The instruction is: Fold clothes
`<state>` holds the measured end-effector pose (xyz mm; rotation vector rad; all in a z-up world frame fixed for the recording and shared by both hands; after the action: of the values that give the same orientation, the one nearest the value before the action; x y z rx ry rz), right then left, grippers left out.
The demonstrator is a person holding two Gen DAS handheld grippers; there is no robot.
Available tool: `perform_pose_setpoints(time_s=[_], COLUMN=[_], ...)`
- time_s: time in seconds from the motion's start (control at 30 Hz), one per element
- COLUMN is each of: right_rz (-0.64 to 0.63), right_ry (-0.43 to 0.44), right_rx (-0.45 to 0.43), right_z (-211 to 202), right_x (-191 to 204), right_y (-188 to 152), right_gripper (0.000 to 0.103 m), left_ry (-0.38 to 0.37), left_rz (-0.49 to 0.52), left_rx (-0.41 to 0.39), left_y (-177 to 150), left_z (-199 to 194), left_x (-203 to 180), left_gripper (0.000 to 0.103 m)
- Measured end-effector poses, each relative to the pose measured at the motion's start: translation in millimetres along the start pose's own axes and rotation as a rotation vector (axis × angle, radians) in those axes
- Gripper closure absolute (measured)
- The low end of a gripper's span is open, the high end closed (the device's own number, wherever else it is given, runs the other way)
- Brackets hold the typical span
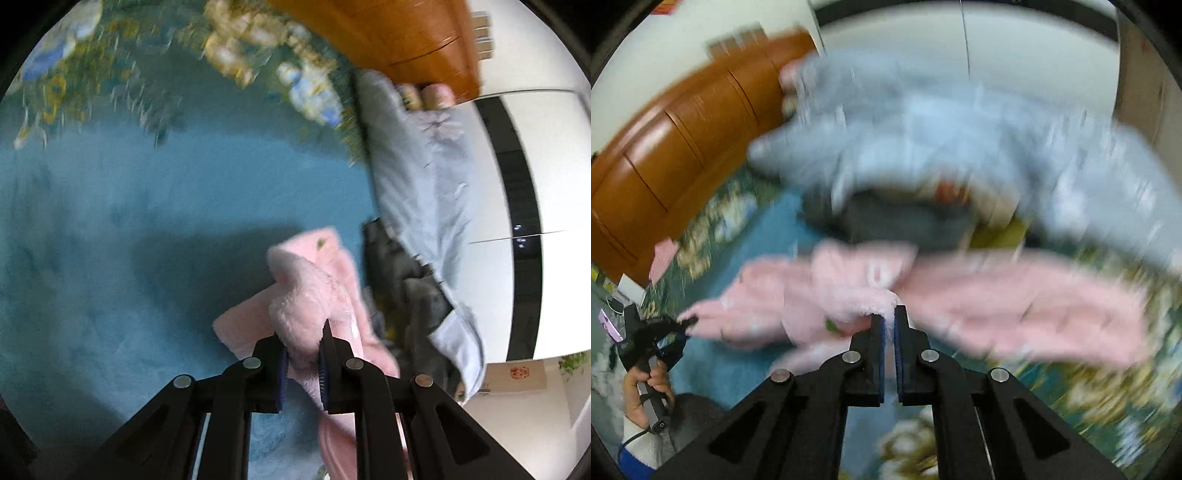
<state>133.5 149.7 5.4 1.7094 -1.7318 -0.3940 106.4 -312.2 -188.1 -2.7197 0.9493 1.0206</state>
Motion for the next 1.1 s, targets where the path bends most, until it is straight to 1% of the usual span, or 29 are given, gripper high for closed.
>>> perform_pose_setpoints(time_s=[0.03, 0.1, 0.2, 0.27, 0.3, 0.37, 0.4, 0.47, 0.53, 0.57, 0.63, 0.7, 0.77, 0.8, 0.87, 0.97, 1.03, 1.1], right_rz=[-0.047, -0.116, -0.077, -0.052, -0.039, -0.015, 0.015, 0.085, 0.11, 0.132, 0.181, 0.253, 0.225, 0.21, 0.172, 0.195, 0.173, 0.145], right_ry=[-0.026, -0.081, -0.147, -0.191, -0.213, -0.254, -0.259, -0.246, -0.261, -0.259, -0.25, -0.181, -0.146, -0.132, -0.151, -0.211, -0.258, -0.304], right_rx=[-0.053, -0.095, 0.037, 0.125, 0.169, 0.249, 0.277, 0.279, 0.245, 0.236, 0.22, 0.217, 0.216, 0.216, 0.235, 0.309, 0.377, 0.438], right_z=[-19.8, -36.9, 5.3, 33.1, 46.9, 72.7, 77.7, 76.3, 57.8, 45.2, 19.1, -14.8, -35.1, -42.2, -26.6, 40.0, 87.1, 124.0], right_x=[2.0, 1.3, -27.6, -46.8, -56.3, -73.1, -84.9, -103.8, -118.4, -122.4, -129.6, -126.3, -114.4, -109.6, -112.3, -139.1, -153.7, -163.8], right_y=[10.2, 19.8, -7.6, -25.8, -34.9, -57.8, -69.4, -78.2, -71.0, -66.5, -57.6, -50.7, -42.1, -38.0, -32.8, -34.8, -37.5, -37.1], right_gripper=[0.099, 0.099, 0.099, 0.099, 0.099, 0.099, 0.099, 0.099, 0.099, 0.099, 0.099, 0.099, 0.099, 0.098, 0.098, 0.098, 0.098, 0.098], left_ry=[0.017, 0.056, 0.117, 0.119, 0.089, 0.102, 0.116, 0.142, 0.188, 0.206, 0.226, 0.255, 0.292, 0.293, 0.3, 0.311, 0.299, 0.274], left_rz=[0.017, 0.04, 0.033, -0.025, -0.065, -0.069, -0.055, -0.032, -0.013, -0.016, -0.018, -0.012, -0.033, -0.054, -0.103, -0.145, -0.218, -0.296], left_rx=[-0.025, -0.054, -0.051, -0.025, -0.013, -0.013, -0.017, -0.029, -0.048, -0.072, -0.11, -0.15, -0.166, -0.161, -0.146, -0.133, -0.109, -0.095], left_y=[2.3, 6.0, 6.1, 5.7, 8.1, 11.7, 13.6, 15.5, 19.4, 23.3, 30.7, 39.7, 49.9, 52.9, 54.3, 42.6, 30.6, 22.9], left_z=[-7.4, -16.0, -13.8, -9.0, -8.3, -9.3, -9.1, -8.6, -9.1, -12.4, -18.3, -22.6, -22.1, -20.4, -14.4, -4.7, 3.9, 8.5], left_x=[1.1, 7.8, 28.8, 45.0, 50.6, 53.7, 51.7, 47.6, 44.3, 45.3, 49.4, 52.6, 56.1, 57.8, 60.0, 60.9, 68.2, 77.3], left_gripper=[0.089, 0.089, 0.089, 0.089, 0.089, 0.089, 0.089, 0.089, 0.089, 0.089, 0.089, 0.089, 0.089, 0.089, 0.09, 0.09, 0.09, 0.09])
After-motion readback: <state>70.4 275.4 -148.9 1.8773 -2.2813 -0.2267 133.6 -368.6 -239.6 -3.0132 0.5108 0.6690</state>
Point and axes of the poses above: each gripper's, at about its wrist camera, not at the fingertips, and z roughly the way its jaws point, x to its left, y to its top, the point moved 3 cm from there along z, roughly the way its jaws point, and after that the axes turned 9 degrees about y, right-handed, at the moved point
